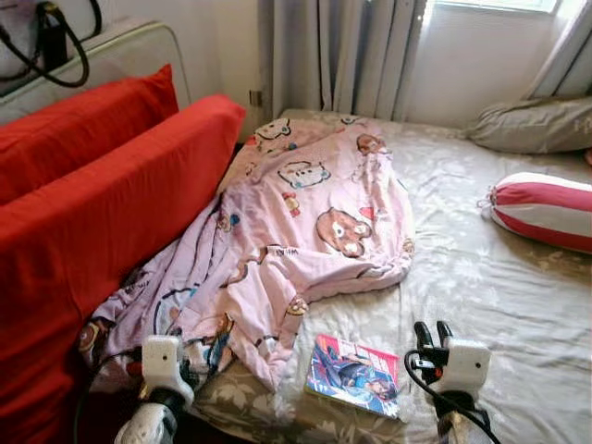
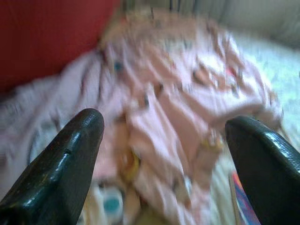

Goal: Clean up the room

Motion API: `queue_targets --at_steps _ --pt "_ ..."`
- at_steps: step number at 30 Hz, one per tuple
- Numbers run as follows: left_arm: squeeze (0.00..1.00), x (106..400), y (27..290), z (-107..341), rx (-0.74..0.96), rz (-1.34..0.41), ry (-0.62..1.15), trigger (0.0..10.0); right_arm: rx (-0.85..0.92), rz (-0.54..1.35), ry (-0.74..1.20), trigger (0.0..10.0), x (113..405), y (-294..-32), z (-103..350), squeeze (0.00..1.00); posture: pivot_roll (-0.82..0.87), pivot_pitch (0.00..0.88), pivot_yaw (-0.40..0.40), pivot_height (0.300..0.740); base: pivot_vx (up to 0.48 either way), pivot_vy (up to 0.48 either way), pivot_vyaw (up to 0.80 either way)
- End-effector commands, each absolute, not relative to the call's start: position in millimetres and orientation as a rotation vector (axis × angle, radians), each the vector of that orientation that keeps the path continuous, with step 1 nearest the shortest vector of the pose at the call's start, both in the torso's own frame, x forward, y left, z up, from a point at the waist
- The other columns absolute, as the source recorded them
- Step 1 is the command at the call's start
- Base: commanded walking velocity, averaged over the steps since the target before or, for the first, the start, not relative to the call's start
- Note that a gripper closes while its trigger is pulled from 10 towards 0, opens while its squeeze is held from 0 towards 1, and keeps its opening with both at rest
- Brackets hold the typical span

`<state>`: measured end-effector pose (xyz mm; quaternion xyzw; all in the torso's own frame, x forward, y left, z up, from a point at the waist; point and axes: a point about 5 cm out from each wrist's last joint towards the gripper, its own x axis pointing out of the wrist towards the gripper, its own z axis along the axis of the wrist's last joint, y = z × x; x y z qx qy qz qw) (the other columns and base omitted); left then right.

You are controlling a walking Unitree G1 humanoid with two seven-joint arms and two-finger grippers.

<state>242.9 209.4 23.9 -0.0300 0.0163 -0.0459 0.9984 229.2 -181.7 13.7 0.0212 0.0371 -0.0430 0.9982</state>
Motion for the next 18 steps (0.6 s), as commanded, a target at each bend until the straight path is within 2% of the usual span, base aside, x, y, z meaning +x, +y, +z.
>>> queue_targets --at_steps 1,14,18 --pt "0.00 245.0 211.7 30.7 -0.060 -0.080 0.014 10.0 0.034 -0.113 0.085 10.0 228.8 -189.2 16.3 0.00 -0.01 0.000 -0.051 0.740 0.000 0.000 0.00" --pt "0.00 252.9 219.4 47.8 -0.060 -0.071 -0.005 10.0 0.032 -0.193 0.117 10.0 225.3 -202.8 21.6 0.00 -0.01 0.003 -0.030 0.740 0.000 0.000 0.00" --pt "0.00 253.9 216.2 48.7 -0.057 -0.095 0.009 10.0 0.046 -0.198 0.167 10.0 224.3 -197.9 15.8 0.00 -0.02 0.020 -0.022 0.730 0.000 0.000 0.00"
